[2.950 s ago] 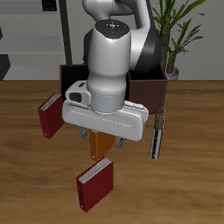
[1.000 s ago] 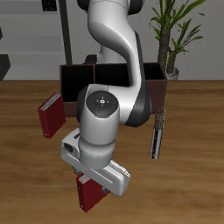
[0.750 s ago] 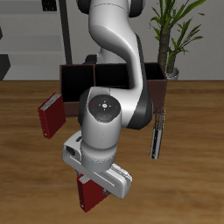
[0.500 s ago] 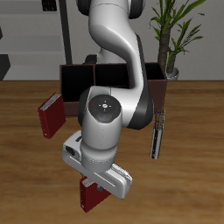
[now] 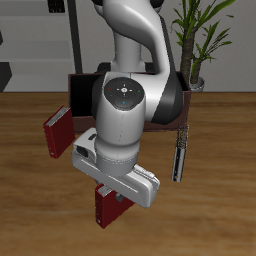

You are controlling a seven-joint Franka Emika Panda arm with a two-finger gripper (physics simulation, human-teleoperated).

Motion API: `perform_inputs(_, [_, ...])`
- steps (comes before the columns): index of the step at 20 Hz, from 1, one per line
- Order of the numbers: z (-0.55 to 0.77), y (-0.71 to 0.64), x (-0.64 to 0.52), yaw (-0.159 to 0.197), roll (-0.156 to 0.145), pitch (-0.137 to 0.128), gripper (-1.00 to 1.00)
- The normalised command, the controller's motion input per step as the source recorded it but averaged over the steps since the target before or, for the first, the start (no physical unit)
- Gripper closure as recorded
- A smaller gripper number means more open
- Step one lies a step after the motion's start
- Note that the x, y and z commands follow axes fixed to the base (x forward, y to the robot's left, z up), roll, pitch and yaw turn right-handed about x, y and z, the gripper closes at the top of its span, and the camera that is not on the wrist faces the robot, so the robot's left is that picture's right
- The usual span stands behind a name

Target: Place the left red book into the back desk caddy's back compartment

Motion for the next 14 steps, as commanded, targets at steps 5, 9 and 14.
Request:
perform_inputs(5, [0.57,0.07,-0.14,0.087,0.015,-0.050,1.00])
perform_inputs(9, [0.80,0.19,-0.41,0.125,0.033,-0.084,1.00])
perform_inputs(14, [0.78,0.28,-0.58,0.128,0.046,-0.084,1.00])
